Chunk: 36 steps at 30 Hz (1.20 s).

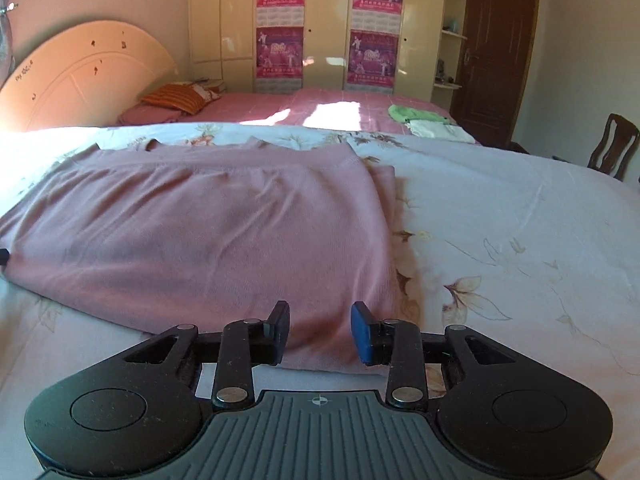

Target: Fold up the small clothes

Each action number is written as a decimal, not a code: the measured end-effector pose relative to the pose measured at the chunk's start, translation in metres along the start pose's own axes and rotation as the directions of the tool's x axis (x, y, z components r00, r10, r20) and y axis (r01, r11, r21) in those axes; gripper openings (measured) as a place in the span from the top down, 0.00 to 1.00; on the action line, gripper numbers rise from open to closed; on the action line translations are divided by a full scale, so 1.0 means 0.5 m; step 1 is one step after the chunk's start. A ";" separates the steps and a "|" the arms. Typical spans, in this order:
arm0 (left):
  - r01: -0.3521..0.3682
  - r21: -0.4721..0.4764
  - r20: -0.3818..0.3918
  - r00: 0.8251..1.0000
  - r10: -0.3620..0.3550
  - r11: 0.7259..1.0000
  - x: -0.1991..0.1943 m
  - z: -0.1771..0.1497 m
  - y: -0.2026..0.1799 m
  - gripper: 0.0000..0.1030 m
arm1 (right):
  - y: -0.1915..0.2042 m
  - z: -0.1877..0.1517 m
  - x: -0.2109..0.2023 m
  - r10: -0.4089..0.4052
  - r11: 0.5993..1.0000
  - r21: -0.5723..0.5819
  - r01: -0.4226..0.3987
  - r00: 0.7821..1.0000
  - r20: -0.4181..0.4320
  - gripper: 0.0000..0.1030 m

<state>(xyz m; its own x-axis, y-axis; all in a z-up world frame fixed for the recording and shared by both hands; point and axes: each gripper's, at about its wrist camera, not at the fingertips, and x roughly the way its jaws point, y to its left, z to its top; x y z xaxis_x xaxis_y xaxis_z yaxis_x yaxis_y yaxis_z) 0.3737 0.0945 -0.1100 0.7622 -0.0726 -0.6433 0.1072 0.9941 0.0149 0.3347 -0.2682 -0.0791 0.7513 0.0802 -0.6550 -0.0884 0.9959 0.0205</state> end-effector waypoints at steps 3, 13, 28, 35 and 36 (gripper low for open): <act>-0.015 -0.014 -0.036 0.999 0.014 1.000 0.014 0.001 0.006 0.26 | 0.010 -0.020 0.032 -0.060 0.998 -0.042 0.056 0.993 -0.098 0.66; 0.077 0.041 -0.006 0.997 -0.077 0.996 0.012 0.035 -0.152 0.23 | 0.149 0.025 0.012 0.105 0.993 -0.059 -0.105 0.994 0.002 0.66; 0.038 0.006 -0.009 0.999 -0.038 0.999 0.011 0.014 -0.127 0.21 | 0.107 0.009 0.023 -0.021 1.000 -0.012 0.021 1.000 -0.005 0.66; 0.031 -0.036 -0.034 0.999 -0.032 0.999 0.018 0.001 -0.060 0.20 | 0.017 -0.022 0.033 -0.074 0.997 -0.002 0.074 0.994 -0.080 0.66; 0.005 -0.058 -0.019 1.000 -0.006 0.998 0.010 0.000 -0.049 0.22 | 0.014 -0.020 0.030 -0.082 0.997 -0.007 0.082 0.993 -0.084 0.66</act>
<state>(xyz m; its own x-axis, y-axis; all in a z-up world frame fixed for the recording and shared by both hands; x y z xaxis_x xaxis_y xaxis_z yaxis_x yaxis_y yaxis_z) 0.3749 0.0696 -0.1135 0.7493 -0.0771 -0.6577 0.0736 0.9967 -0.0329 0.3386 -0.2603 -0.0962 0.6983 -0.0058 -0.7157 -0.0313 0.9988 -0.0386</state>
